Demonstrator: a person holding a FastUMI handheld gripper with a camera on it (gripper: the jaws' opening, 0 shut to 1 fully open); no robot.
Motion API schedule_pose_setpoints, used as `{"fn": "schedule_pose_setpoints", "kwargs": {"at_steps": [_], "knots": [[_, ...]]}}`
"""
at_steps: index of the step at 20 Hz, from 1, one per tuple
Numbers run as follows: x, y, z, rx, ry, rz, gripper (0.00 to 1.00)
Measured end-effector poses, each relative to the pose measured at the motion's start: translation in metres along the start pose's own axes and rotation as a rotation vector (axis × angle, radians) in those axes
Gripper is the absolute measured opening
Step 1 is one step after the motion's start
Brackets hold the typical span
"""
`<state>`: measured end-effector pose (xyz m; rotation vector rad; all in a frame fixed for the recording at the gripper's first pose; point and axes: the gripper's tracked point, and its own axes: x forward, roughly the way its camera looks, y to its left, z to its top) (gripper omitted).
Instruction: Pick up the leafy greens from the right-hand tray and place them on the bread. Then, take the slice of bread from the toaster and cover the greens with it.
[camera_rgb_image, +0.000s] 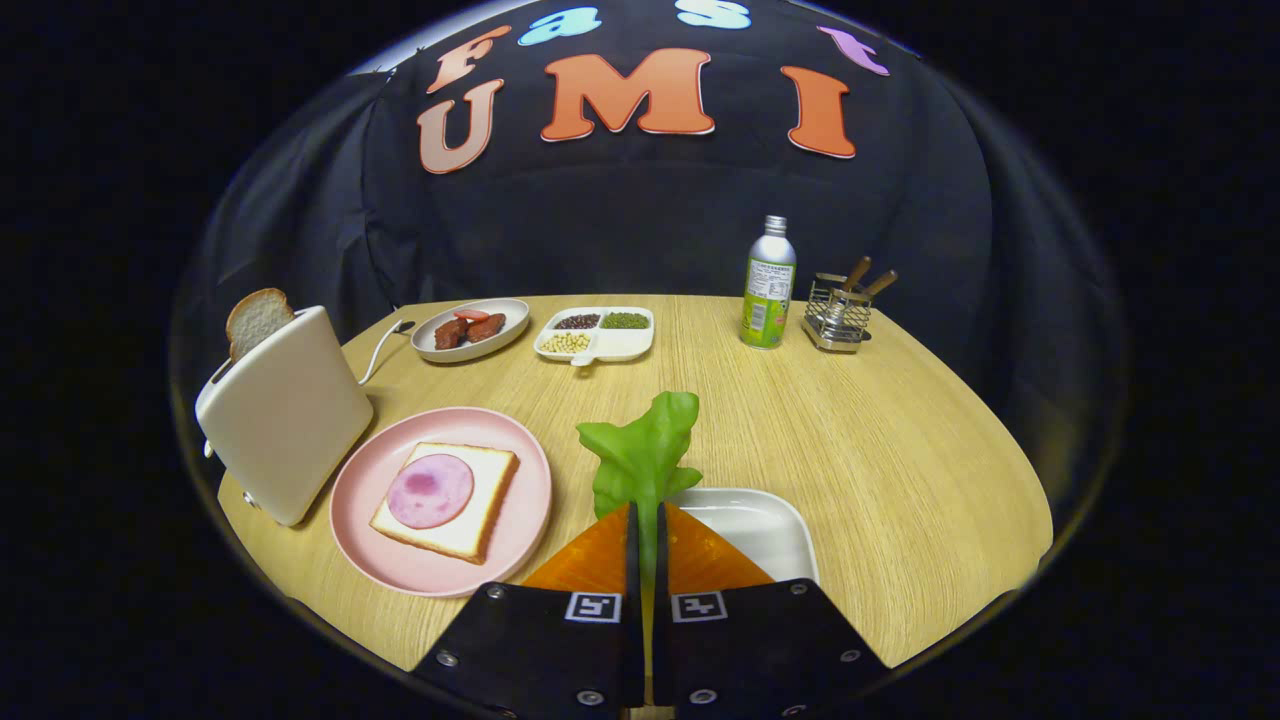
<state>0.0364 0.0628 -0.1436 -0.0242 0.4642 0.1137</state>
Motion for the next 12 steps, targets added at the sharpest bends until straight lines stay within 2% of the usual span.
{"fn": "schedule_pose_setpoints", "kwargs": {"at_steps": [12], "knots": [[0.01,0.1,0.014,-0.03,0.012,0.17,0.04]]}}
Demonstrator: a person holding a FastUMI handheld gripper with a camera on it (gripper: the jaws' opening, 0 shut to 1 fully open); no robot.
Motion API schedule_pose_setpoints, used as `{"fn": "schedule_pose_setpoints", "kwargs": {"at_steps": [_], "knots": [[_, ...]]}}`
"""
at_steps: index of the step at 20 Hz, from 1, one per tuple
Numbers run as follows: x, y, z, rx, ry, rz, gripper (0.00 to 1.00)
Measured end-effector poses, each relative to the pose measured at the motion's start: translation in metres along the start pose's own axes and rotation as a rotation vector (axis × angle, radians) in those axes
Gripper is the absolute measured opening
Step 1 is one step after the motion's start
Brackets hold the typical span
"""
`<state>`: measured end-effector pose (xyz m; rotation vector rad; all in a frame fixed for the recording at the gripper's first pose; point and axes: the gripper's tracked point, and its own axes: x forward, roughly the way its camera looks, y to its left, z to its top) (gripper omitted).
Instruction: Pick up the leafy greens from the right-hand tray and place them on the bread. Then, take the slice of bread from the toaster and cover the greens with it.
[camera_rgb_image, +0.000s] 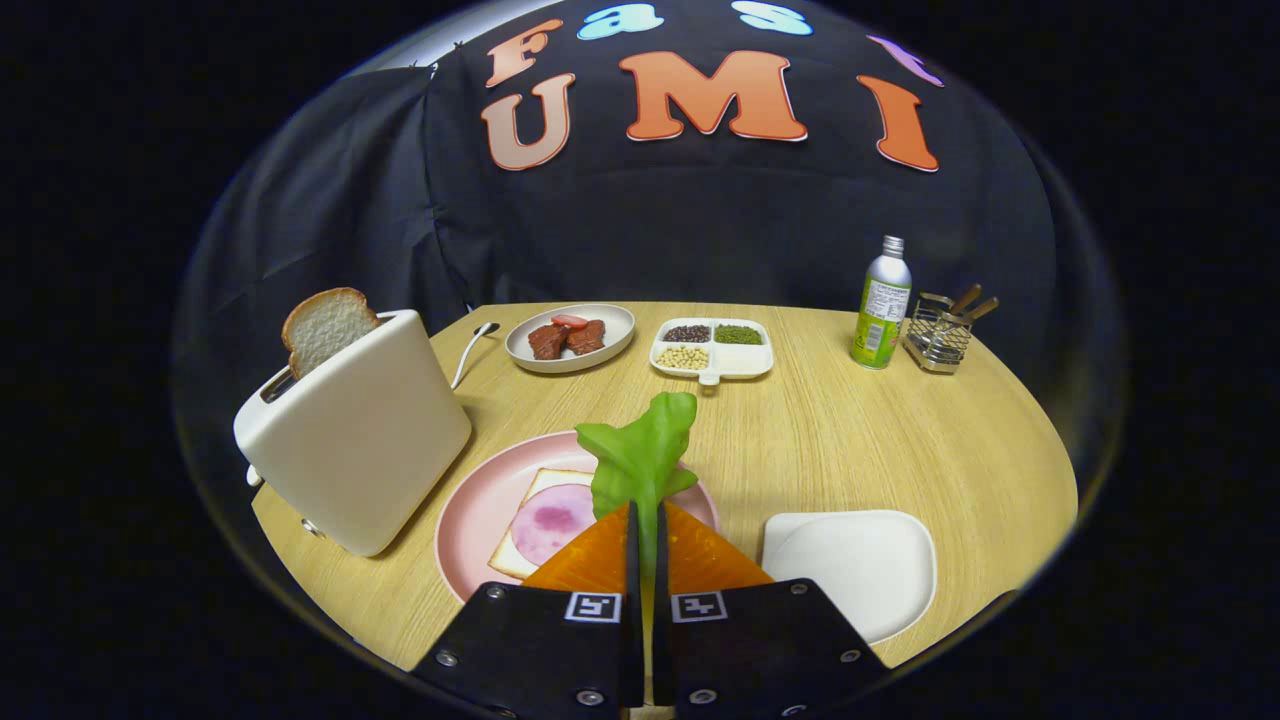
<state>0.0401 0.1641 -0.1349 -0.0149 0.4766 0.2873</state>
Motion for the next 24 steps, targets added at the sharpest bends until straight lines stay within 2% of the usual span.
{"fn": "schedule_pose_setpoints", "kwargs": {"at_steps": [7,10,14,16,19,23,24], "knots": [[0.022,0.035,-0.007,-0.019,0.031,0.054,0.04],[0.029,0.033,-0.012,-0.023,0.045,0.041,0.04],[0.032,0.026,-0.015,-0.031,0.051,0.013,0.24],[0.032,0.024,-0.017,-0.04,0.054,0.0,0.4],[0.032,0.022,-0.013,-0.05,0.039,-0.017,0.74],[0.025,0.019,0.001,-0.07,-0.007,-0.054,0.97],[0.024,0.018,0.005,-0.073,-0.019,-0.066,0.98]]}}
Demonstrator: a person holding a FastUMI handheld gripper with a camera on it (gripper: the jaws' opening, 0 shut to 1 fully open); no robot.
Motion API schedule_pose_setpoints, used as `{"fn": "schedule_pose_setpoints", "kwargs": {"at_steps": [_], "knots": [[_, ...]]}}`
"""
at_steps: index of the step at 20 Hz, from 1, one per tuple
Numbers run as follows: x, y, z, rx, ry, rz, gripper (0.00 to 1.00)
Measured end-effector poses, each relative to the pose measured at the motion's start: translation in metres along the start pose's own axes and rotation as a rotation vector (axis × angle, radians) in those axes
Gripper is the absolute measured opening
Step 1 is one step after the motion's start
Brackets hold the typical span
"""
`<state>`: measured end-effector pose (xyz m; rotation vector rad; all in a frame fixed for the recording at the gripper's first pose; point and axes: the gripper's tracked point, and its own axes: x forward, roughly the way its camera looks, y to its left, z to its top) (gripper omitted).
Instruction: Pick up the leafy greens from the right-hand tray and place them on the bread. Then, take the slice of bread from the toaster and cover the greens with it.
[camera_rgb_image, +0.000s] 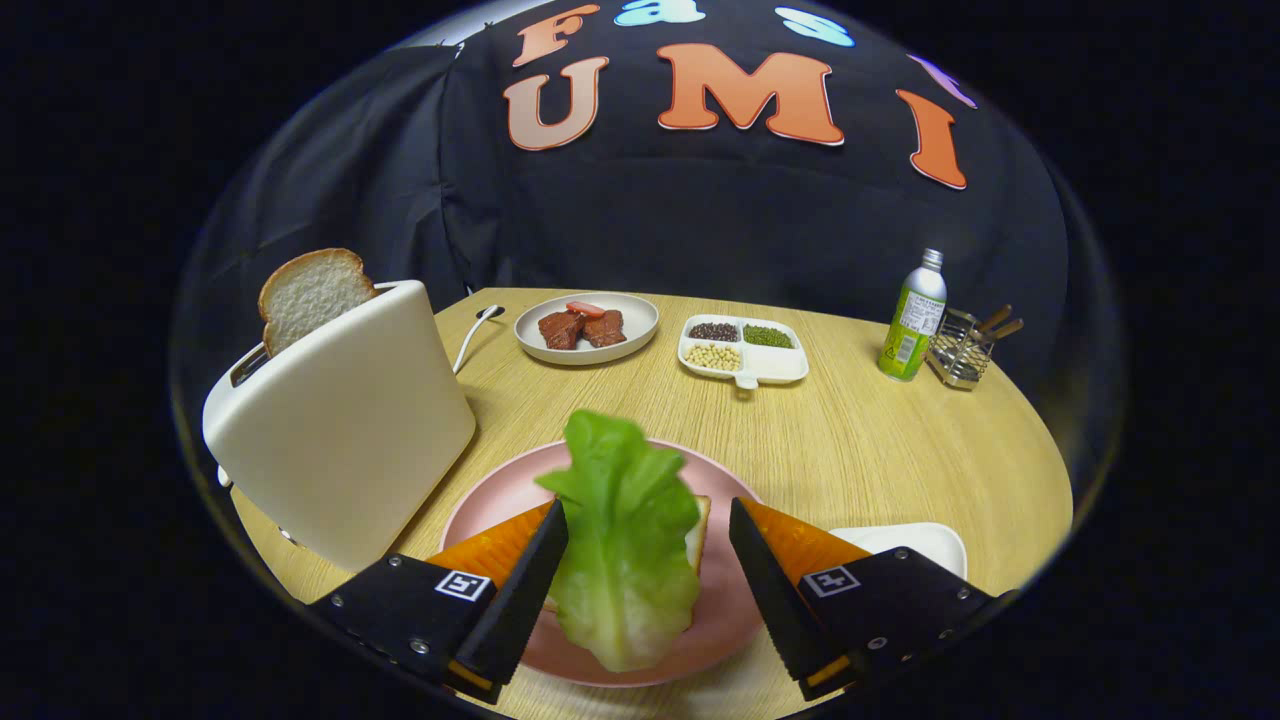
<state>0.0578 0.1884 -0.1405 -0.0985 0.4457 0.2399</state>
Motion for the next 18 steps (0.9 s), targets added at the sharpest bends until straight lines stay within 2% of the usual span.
{"fn": "schedule_pose_setpoints", "kwargs": {"at_steps": [9,13,18], "knots": [[-0.038,0.022,0.081,-0.016,-0.156,-0.043,0.97],[-0.057,0.053,0.125,-0.018,-0.246,-0.048,0.97],[-0.065,0.105,0.15,-0.028,-0.277,-0.011,0.97]]}}
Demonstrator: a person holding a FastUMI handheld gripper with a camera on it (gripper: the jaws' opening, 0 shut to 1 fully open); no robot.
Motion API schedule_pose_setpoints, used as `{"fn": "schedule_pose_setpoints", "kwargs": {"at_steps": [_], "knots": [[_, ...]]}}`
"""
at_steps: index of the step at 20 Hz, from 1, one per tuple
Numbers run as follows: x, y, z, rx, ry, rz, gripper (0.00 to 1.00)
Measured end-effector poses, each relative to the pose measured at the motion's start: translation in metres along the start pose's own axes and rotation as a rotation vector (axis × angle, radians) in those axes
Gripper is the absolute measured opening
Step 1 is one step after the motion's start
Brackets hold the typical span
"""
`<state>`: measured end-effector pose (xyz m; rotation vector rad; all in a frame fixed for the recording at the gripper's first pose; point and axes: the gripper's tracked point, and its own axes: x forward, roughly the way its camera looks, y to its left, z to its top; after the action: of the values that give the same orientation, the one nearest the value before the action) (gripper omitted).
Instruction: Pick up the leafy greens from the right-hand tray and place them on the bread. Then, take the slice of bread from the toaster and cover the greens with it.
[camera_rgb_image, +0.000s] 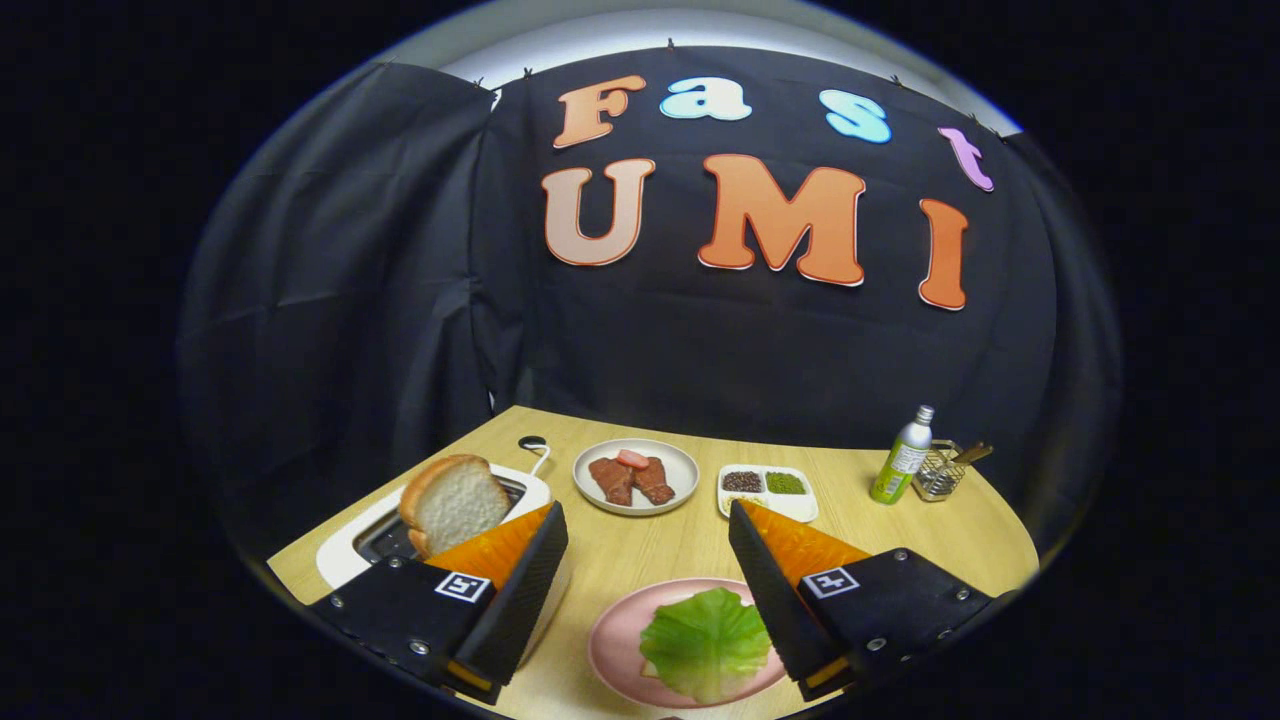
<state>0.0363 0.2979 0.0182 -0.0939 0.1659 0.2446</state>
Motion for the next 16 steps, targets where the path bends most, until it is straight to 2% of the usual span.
{"fn": "schedule_pose_setpoints", "kwargs": {"at_steps": [5,9,16], "knots": [[0.0,0.051,0.021,0.007,-0.036,0.039,0.97],[0.005,0.088,0.014,-0.012,-0.013,0.082,0.97],[0.019,0.103,-0.014,-0.041,0.055,0.078,0.96]]}}
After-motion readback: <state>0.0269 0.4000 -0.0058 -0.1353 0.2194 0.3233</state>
